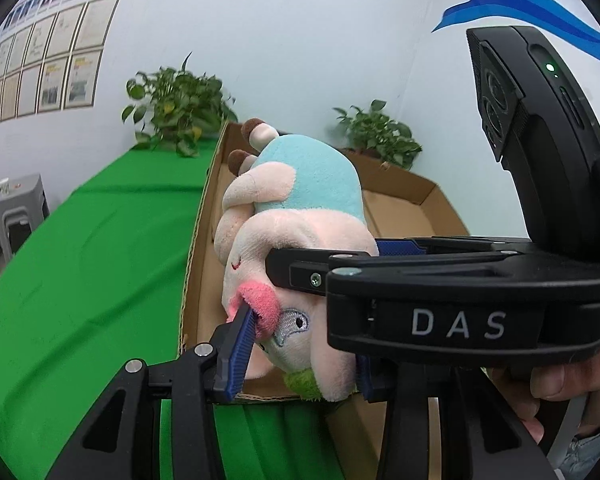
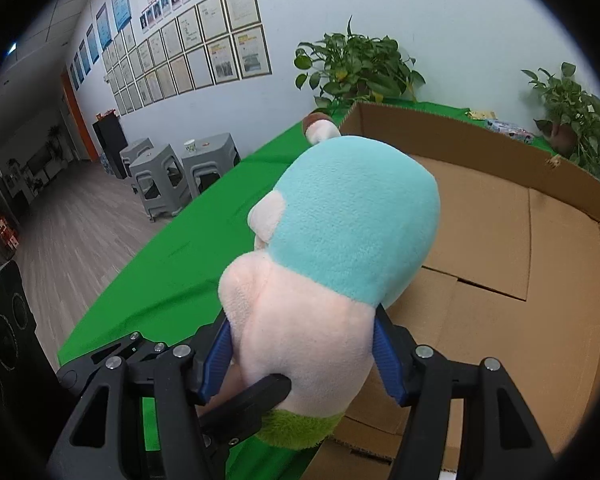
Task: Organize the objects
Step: 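Lift the plush pig with both grippers and carry it into the cardboard tray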
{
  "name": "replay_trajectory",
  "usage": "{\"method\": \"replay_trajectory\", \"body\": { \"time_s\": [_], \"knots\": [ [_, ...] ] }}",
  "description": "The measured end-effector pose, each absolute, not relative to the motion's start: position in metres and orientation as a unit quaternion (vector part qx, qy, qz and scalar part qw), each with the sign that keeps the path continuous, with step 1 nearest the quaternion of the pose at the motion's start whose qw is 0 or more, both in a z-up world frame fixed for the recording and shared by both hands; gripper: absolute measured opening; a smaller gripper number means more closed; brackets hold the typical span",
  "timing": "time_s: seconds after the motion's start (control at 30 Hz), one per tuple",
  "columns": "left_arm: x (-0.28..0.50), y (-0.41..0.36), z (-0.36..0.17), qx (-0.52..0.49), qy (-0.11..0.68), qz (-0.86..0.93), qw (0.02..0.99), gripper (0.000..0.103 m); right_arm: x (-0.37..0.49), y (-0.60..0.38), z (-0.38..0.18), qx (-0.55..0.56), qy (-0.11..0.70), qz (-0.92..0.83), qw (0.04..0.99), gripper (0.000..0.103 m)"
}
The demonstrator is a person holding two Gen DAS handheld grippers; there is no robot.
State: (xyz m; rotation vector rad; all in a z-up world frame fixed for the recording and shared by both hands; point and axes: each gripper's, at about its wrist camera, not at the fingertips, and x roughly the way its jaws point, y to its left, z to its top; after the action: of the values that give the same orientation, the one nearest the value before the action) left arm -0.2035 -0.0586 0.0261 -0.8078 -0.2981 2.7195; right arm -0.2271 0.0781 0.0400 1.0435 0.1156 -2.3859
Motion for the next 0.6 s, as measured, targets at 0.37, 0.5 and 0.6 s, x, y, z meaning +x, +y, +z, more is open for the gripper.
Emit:
{"method": "replay_trajectory", "body": {
  "time_s": [0.37,0.5,0.6],
  "knots": [
    [-0.242,-0.078,-0.039,-0.332,-0.144,0.923,0.127,0.039,-0.25,0.07,0.003,0.411,0.06,-0.873,0.255,0.061],
    [-0.241,-0.079,-0.046,-0.335,-0.153,0.922,0.118,0.039,-0.253,0.069,-0.003,0.411,0.069,-0.871,0.259,0.061],
    [-0.24,-0.077,-0.048,-0.337,-0.151,0.922,0.113,0.041,-0.251,0.07,-0.002,0.41,0.075,-0.87,0.261,0.063]
  ]
}}
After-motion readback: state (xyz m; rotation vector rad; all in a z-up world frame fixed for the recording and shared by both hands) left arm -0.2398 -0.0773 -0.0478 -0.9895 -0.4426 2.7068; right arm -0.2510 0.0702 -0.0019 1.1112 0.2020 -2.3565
